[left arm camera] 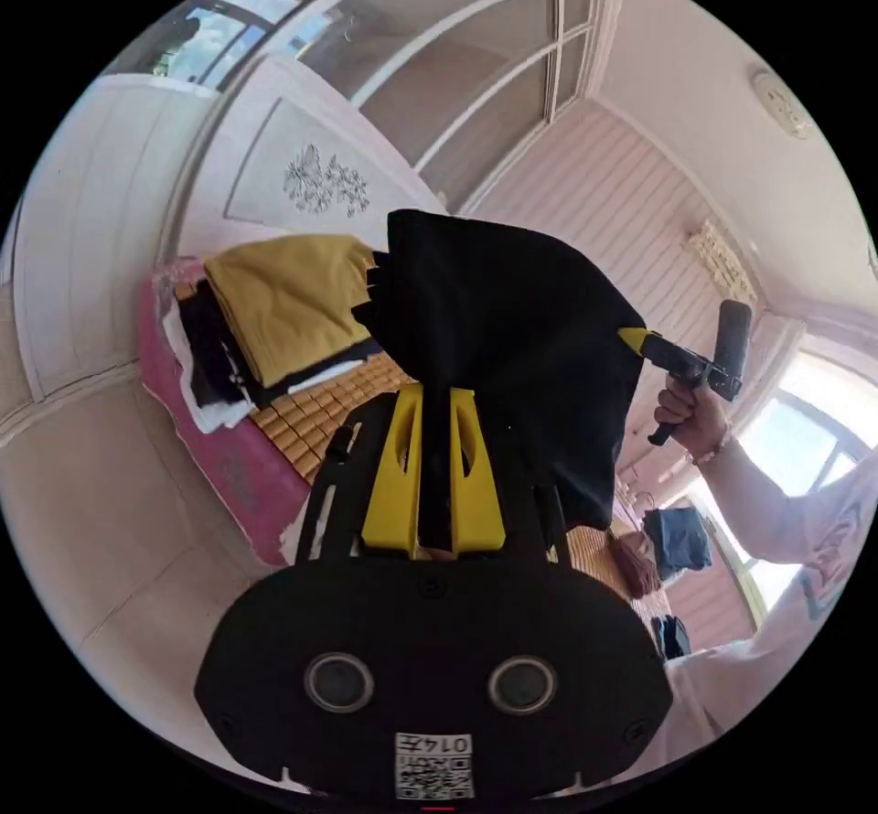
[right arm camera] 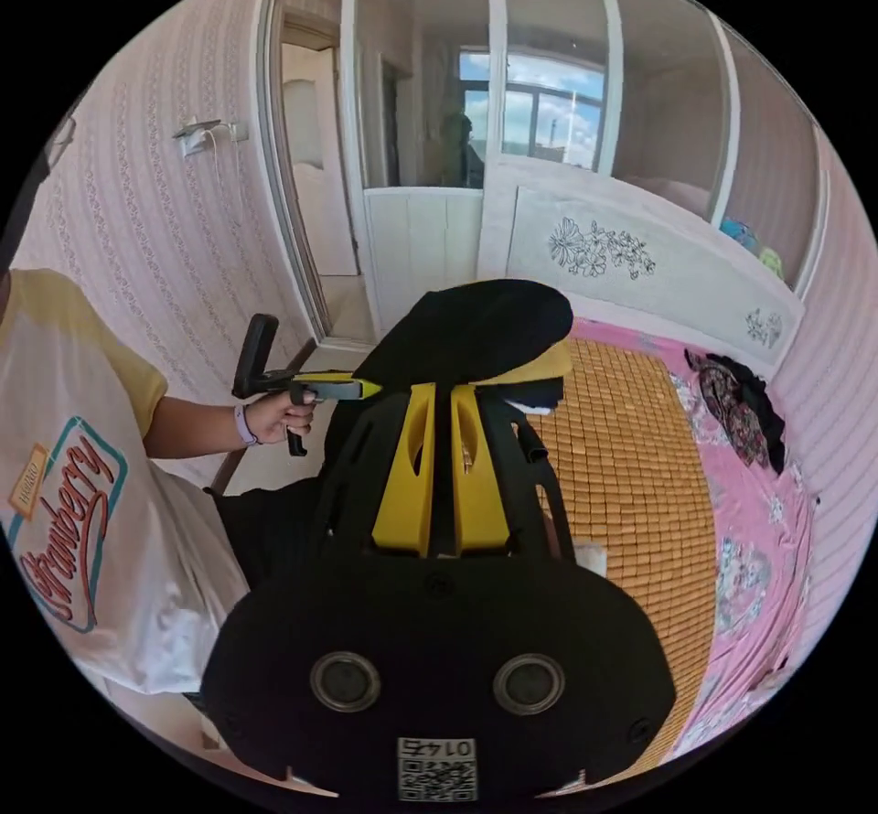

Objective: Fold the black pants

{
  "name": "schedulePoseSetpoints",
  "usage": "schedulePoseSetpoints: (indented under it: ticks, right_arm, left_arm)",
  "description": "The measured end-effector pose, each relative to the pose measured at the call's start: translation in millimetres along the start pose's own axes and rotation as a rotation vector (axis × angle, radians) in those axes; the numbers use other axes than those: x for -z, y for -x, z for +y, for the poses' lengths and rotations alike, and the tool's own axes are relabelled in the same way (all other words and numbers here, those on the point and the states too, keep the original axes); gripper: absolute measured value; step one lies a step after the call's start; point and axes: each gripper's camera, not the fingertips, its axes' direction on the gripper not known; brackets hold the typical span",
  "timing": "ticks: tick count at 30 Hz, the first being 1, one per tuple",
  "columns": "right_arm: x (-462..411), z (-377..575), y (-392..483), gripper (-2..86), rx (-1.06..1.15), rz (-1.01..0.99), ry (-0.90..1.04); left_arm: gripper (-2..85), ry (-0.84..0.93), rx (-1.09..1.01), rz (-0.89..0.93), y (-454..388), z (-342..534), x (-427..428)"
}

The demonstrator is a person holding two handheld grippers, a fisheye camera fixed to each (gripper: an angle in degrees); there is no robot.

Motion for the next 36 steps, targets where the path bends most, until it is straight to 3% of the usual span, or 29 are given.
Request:
schedulePoseSetpoints:
  ticks: [4, 7, 9, 11, 16, 20, 23, 25, 27, 31, 36]
  right_arm:
    - [-48, -110, -51, 5.8, 0.0, 0.036, 0.033]
    - [-94, -157, -97, 7.7, -0.18, 0.079, 0.178]
    - [-115, -155, -104, 8.5, -0.255, 0.06, 0.215]
    - [-132, -131, -90, 9.9, -0.236, 0.059, 0.252]
    - [-116, -31, -48, 10.6, -0.147, 0.244, 0.367]
    - [-64, 94, -17, 9.9, -0.35, 0.233, 0.395]
    - [-10, 184, 23, 9.7, -0.559, 0.464, 0.346]
    - [22, 234, 47, 9.4, -0.741, 0.515, 0.332]
    - [54, 278, 75, 8.6, -0.915, 0.534, 0.3]
    - [126, 346, 165, 7.1, -1.114, 0.794, 0.121]
    - [166, 403, 239, 7.9, -1.247, 0.908, 0.095]
  left_arm:
    - [5.8, -0.172, 0.021, -0.134, 18, -59, 5]
    - [8.3, -0.067, 0.124, -0.256, 54, -104, -40]
    - [8.6, 0.137, 0.133, -0.373, 90, -108, -96]
    - [8.5, 0.255, 0.1, -0.42, 111, -97, -123]
    - [8.4, 0.216, 0.036, -0.329, 113, -80, -105]
    - [6.8, 0.164, 0.032, -0.28, 83, -47, -54]
    - [0.4, 0.12, -0.144, -0.365, 34, 3, -9]
    - [-0.5, 0.151, -0.259, -0.428, 1, 36, 7]
    - [-0.8, 0.19, -0.388, -0.383, -46, 78, 17]
    - [-0.6, 0.199, -0.585, -0.264, -133, 134, 14]
    - [3.8, 0.26, -0.765, 0.177, -265, 207, -12]
